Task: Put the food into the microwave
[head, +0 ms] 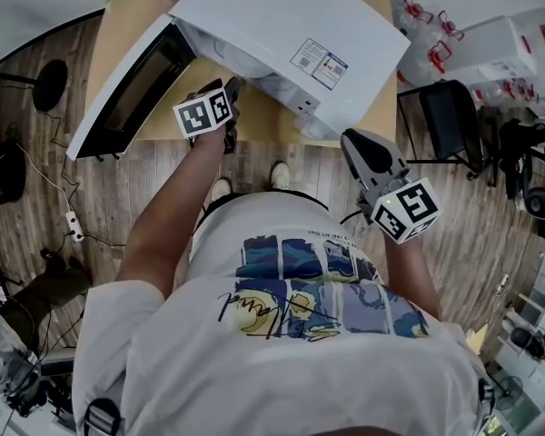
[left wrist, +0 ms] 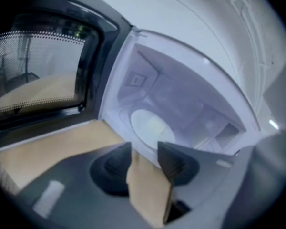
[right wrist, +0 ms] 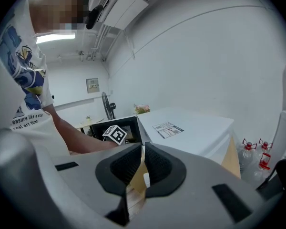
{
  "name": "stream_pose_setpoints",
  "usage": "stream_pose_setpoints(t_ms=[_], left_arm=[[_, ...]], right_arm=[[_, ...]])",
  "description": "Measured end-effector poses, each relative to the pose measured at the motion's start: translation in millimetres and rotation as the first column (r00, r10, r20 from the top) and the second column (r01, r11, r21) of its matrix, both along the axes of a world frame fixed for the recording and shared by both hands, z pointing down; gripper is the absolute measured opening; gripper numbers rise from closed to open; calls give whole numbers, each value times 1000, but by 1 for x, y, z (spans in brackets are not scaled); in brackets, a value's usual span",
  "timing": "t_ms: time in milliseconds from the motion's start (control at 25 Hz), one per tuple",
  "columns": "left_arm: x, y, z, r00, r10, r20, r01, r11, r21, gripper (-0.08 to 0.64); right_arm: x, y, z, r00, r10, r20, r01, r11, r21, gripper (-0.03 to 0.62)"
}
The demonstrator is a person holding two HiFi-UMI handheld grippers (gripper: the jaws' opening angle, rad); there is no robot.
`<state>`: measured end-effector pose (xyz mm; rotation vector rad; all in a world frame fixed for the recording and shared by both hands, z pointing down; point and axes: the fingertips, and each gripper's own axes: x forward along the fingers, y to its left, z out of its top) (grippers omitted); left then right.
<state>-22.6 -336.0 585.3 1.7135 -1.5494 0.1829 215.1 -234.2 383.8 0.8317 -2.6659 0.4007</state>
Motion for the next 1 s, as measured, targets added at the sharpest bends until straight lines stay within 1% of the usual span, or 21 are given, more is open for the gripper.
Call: stream_pose_setpoints(t_ms=[80, 200, 280, 440, 560, 640, 760, 1000], left_arm=[[-2, 9, -7, 999, 44, -11, -44, 999, 15, 168], [-4, 24, -18, 993, 116, -36, -115, 992, 45, 137], [-7, 35, -26, 986, 162, -48, -158, 985, 68, 98], [-12, 59, -40, 969, 239, -53, -233, 967, 103, 54], [-16, 75, -49, 956, 285, -70, -275, 953, 123, 26], [-19, 85, -55, 944, 313, -101, -298, 945, 138, 9], [-21, 103, -63, 922, 360, -143, -338, 928, 159, 8], [-31, 135, -71, 879, 453, -147, -426, 886, 182, 8]], right_arm=[[-11, 6, 0, 1000, 4, 0, -4, 1000, 7, 21], [-29, 15, 2, 1000, 9, 2, -10, 1000, 12, 18], [-39, 23, 5, 1000, 12, 1, -12, 1000, 15, 15], [-59, 38, 7, 1000, 26, -10, -26, 999, 22, 14], [-71, 49, 8, 999, 43, -13, -42, 999, 24, 14], [-79, 57, 8, 998, 54, -16, -54, 998, 26, 12], [-90, 67, 8, 997, 72, -17, -72, 997, 29, 12], [-112, 91, 13, 994, 106, -18, -105, 994, 30, 11]])
